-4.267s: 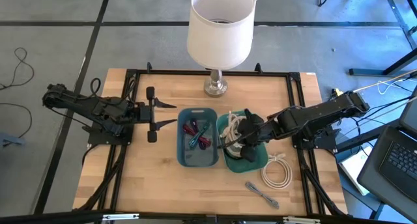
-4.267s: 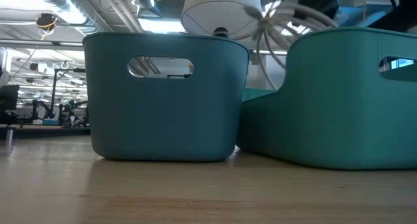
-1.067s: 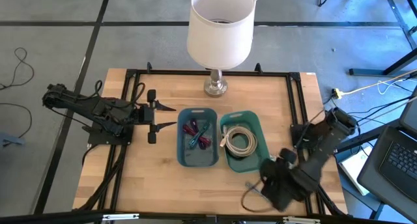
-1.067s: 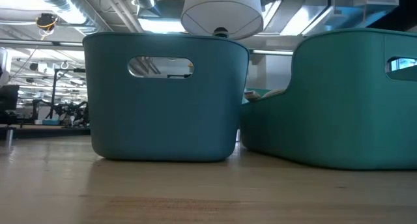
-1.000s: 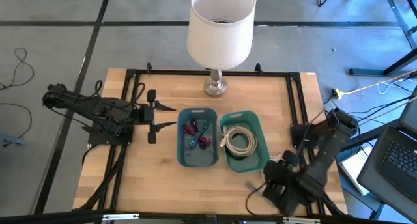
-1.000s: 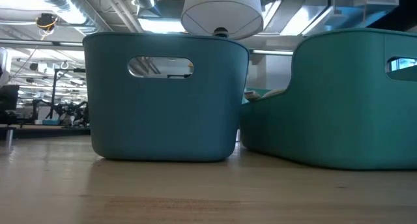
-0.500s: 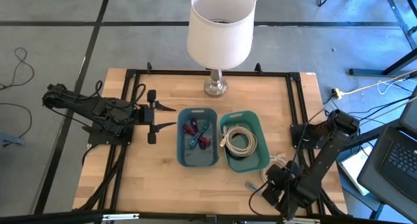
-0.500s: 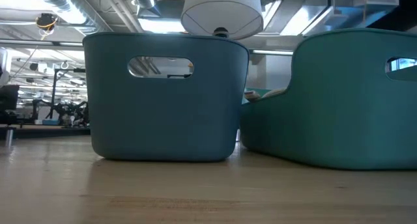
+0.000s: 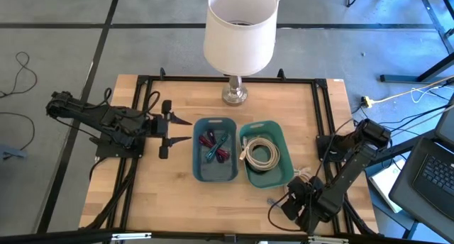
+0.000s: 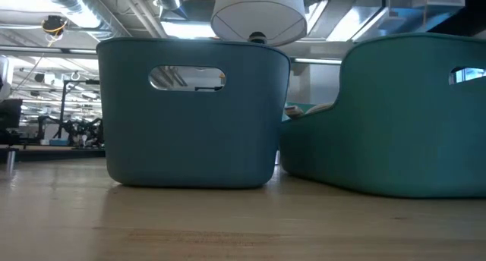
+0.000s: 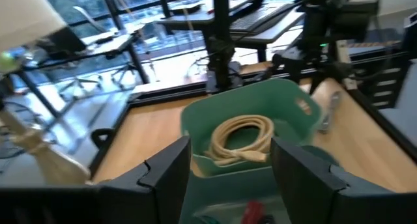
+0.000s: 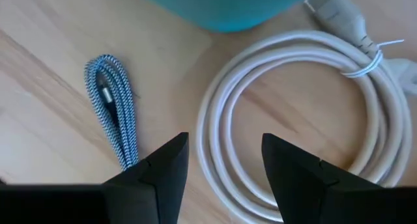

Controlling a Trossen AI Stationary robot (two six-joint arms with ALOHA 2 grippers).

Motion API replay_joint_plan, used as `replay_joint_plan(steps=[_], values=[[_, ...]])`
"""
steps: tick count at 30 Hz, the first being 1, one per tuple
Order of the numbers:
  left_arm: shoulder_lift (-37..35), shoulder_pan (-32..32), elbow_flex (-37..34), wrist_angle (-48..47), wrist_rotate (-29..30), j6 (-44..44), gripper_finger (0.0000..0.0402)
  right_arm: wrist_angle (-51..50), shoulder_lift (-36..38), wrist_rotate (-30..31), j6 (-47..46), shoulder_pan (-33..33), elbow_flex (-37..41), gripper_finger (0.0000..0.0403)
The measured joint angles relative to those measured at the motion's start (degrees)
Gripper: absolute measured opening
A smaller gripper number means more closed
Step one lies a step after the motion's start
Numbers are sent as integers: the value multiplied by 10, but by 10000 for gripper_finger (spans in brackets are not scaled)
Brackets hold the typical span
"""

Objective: Pick and place items into bin
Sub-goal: Put the white HDMI cable into the green bin

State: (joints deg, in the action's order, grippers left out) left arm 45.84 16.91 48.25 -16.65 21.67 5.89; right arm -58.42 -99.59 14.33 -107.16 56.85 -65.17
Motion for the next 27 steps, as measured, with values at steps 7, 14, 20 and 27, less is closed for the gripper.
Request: replay_joint_plan(steps=[7,14,20,27], values=[[0,0,0,-3,-37,-8,205,42,0,6,-5,-8,0,197],[0,0,0,-3,-36,-3,205,60,-31,7,-9,-11,0,197],[0,0,0,-3,-36,3,205,55,-58,-16,-8,-15,-1,197],[0,0,0,-3,-36,3,205,56,-70,-12,-5,-15,-3,197]])
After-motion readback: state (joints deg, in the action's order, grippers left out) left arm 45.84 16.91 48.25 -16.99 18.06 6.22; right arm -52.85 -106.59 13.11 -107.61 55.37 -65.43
